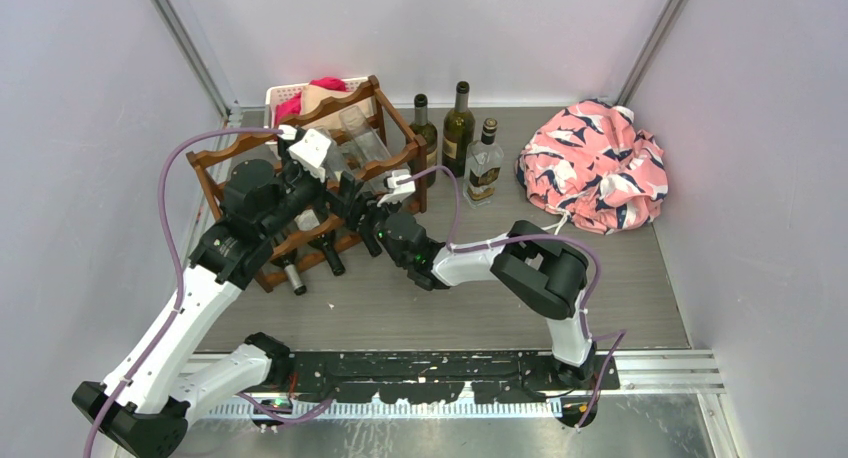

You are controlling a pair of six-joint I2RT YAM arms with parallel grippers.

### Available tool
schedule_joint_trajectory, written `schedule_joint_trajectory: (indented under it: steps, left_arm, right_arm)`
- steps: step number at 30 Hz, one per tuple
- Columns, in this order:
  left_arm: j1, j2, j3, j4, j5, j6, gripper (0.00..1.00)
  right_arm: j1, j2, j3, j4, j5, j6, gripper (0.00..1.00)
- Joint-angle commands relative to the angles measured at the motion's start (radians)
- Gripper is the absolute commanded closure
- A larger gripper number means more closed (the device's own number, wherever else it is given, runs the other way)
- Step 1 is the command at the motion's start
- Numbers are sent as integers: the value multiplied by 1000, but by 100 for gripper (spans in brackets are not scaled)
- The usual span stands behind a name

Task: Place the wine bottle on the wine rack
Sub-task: Place the wine bottle in the wine rack.

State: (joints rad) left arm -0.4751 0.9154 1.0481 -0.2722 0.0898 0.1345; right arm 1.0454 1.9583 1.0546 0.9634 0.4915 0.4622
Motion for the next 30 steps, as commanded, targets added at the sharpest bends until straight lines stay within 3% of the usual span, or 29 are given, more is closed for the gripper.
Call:
schedule_joint_trajectory:
  steps: [1,6,12,30]
  left_arm:
    - [7,-21,1,74,-1,-1,1]
    - [7,-21,2,75,0,-1,1]
    - [7,-21,1,76,-1,-1,1]
    - [7,-27,-2,78,-6,3,1]
  right_arm:
    - [6,-83,2,44,12,-47,40]
    - [14,-107,-12,31,8,-88,32]
    - [21,-122,-26,20,12,-104,30]
    - [96,-267,-171,34,38,-246,36]
